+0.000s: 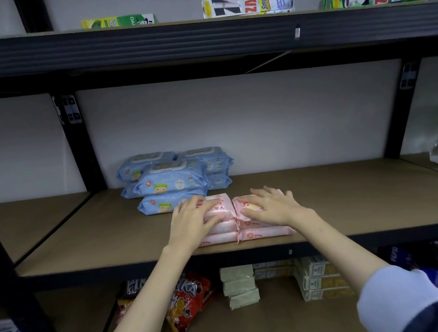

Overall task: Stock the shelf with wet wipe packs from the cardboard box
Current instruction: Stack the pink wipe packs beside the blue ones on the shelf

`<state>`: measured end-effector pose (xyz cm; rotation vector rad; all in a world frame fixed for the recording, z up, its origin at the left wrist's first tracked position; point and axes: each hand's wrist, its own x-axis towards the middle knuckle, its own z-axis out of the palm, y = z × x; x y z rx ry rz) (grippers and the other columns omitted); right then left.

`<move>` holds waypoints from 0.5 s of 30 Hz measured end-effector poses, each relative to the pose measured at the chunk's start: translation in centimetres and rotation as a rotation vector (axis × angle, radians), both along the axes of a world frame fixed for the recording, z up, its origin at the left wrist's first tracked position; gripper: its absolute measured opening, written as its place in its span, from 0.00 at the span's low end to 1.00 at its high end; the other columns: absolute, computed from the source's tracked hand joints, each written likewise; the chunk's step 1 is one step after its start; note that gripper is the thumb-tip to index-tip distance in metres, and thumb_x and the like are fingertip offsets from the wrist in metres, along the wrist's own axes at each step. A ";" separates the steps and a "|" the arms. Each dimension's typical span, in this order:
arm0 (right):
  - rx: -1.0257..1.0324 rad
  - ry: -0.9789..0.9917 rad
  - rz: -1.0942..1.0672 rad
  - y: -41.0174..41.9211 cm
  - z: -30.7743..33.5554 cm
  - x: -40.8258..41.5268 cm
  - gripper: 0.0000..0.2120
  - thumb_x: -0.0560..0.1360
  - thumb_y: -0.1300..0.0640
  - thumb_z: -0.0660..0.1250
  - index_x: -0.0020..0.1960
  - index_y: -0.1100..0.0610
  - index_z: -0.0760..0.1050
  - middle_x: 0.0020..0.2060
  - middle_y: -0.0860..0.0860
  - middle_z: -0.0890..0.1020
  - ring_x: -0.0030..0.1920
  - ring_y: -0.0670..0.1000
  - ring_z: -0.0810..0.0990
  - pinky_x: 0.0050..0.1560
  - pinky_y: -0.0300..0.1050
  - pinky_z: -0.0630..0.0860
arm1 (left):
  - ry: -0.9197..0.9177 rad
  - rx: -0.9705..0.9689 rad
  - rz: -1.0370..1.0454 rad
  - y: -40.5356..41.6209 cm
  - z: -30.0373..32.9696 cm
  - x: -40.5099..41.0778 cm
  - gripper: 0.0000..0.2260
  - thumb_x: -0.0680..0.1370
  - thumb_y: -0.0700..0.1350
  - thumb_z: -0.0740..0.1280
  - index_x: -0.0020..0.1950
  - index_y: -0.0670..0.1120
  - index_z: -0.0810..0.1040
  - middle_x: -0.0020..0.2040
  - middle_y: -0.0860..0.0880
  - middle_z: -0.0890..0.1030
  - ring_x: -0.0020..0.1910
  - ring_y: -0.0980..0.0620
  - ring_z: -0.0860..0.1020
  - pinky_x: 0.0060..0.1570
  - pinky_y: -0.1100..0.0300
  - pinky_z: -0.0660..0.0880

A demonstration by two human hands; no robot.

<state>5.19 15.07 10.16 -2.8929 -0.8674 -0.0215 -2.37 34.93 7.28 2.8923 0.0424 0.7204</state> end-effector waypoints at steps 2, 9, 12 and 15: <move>0.022 -0.035 -0.007 0.2 -0.1 0.0 0.22 0.76 0.36 0.52 0.70 0.34 0.58 0.75 0.46 0.56 0.75 0.53 0.52 0.69 0.62 0.53 | 0.005 0.006 0.010 -0.2 0.0 -0.1 0.39 0.63 0.71 0.38 0.67 0.60 0.69 0.64 0.53 0.70 0.64 0.53 0.68 0.64 0.56 0.59; 0.520 -0.034 -0.161 -3.6 -0.8 0.7 0.35 0.63 0.26 0.60 0.68 0.34 0.61 0.75 0.51 0.56 0.74 0.58 0.56 0.69 0.65 0.54 | 0.043 -0.026 -0.022 0.3 0.0 0.0 0.22 0.76 0.64 0.57 0.68 0.60 0.68 0.70 0.54 0.66 0.70 0.55 0.63 0.66 0.56 0.54; 0.598 0.165 -0.147 -5.1 -2.4 1.6 0.39 0.57 0.22 0.61 0.66 0.33 0.63 0.69 0.51 0.68 0.70 0.56 0.65 0.67 0.63 0.63 | 0.030 -0.060 -0.054 0.3 0.1 -0.1 0.19 0.77 0.60 0.59 0.67 0.59 0.69 0.69 0.55 0.67 0.69 0.55 0.63 0.65 0.57 0.54; 0.665 0.195 -0.114 -4.4 -3.7 1.7 0.28 0.66 0.33 0.66 0.65 0.36 0.67 0.63 0.51 0.73 0.64 0.53 0.71 0.65 0.57 0.69 | 0.028 -0.085 -0.077 0.2 0.3 -0.2 0.18 0.77 0.58 0.60 0.67 0.59 0.69 0.69 0.56 0.67 0.69 0.55 0.63 0.65 0.57 0.52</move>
